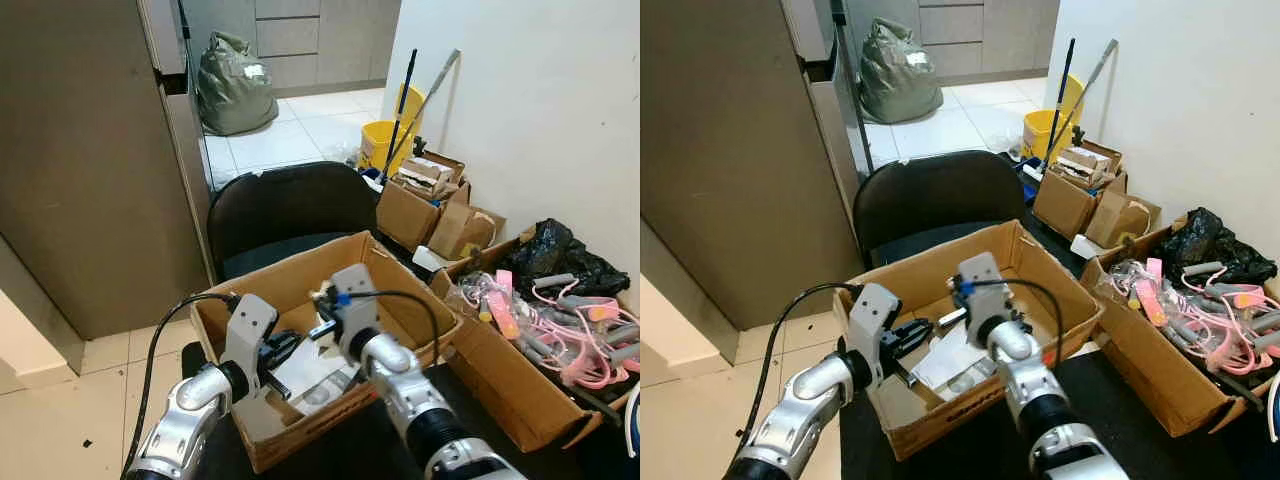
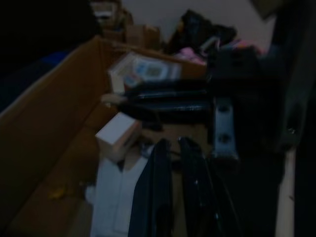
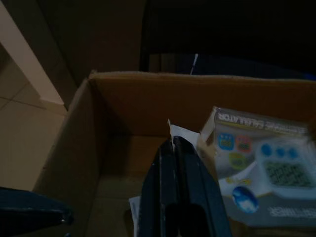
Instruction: Picking trash to rubbish bin
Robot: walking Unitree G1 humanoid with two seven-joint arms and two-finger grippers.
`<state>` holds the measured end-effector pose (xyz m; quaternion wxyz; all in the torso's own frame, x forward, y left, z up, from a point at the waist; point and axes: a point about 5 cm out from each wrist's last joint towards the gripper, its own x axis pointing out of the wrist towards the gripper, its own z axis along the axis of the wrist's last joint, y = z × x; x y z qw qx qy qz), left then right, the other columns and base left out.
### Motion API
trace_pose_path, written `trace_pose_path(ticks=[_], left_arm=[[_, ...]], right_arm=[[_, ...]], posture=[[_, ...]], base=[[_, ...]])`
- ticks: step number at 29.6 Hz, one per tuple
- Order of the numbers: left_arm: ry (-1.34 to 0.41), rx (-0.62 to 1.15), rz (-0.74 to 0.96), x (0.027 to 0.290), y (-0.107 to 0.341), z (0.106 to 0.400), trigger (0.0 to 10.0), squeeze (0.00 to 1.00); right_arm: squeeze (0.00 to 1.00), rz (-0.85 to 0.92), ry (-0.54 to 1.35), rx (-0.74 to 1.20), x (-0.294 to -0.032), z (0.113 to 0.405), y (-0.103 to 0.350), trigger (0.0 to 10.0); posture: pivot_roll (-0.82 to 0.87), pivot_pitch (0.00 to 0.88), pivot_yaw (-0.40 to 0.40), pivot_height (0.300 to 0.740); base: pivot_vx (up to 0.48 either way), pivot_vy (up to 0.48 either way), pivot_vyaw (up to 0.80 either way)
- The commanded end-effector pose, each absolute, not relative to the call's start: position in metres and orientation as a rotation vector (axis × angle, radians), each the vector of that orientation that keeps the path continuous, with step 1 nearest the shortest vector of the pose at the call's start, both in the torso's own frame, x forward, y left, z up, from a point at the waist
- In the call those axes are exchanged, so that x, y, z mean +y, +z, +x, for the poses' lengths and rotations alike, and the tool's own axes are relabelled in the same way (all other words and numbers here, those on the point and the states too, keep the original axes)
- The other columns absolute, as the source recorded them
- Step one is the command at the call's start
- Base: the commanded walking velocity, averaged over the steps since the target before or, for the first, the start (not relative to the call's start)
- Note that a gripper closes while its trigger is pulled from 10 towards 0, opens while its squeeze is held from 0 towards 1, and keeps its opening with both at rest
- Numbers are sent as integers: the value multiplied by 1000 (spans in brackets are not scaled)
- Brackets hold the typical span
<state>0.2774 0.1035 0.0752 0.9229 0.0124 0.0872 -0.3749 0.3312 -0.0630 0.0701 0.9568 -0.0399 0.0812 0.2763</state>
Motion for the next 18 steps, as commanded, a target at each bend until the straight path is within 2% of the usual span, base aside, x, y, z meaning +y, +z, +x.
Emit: trace_pose_path(ticks=[1, 7, 17, 18], left_arm=[[-799, 203, 24, 100, 72, 272, 10000, 0], [-812, 229, 26, 103, 71, 267, 10000, 0], [-815, 262, 56, 105, 67, 263, 10000, 0], [-814, 264, 58, 106, 67, 263, 10000, 0]], right_arm=[[0, -88, 583, 168, -55, 332, 73, 10000], [0, -85, 586, 167, -44, 335, 75, 10000], [8, -59, 510, 160, -45, 341, 80, 10000], [412, -63, 499, 157, -46, 342, 81, 10000]], posture=[[11, 71, 2, 740], [14, 78, 0, 740], [12, 78, 5, 740], [12, 78, 5, 740]], base=[[0, 0, 0], [0, 0, 0], [0, 0, 0], [0, 0, 0]])
